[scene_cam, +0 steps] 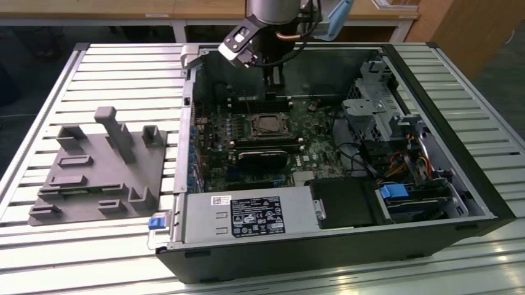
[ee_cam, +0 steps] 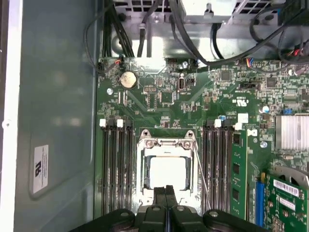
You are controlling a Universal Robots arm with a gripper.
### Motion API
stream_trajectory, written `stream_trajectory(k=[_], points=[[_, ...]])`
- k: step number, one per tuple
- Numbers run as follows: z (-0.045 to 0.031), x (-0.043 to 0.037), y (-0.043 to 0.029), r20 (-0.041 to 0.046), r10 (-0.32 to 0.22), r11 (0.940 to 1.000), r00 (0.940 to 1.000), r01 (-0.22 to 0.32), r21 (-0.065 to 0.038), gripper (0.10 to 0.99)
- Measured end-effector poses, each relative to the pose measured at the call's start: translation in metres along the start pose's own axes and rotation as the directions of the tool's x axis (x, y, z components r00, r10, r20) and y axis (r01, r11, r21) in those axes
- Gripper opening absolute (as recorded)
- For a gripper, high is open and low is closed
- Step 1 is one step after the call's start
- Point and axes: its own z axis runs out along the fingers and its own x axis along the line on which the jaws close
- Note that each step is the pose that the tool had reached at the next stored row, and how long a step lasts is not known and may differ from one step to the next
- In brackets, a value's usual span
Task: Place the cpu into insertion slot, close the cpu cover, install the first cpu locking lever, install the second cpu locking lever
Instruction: 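Install the first cpu locking lever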
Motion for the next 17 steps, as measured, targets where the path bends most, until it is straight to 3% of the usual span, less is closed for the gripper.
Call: stream_trajectory(k=[6, 17], points=[[0.0002, 0.0, -0.0001, -0.0036, -0.101, 0.9949, 0.9949, 0.101, 0.002, 0.122], [0.0005, 0.0, -0.0001, -0.0081, -0.226, 0.9742, 0.9742, 0.226, 0.003, 0.122]])
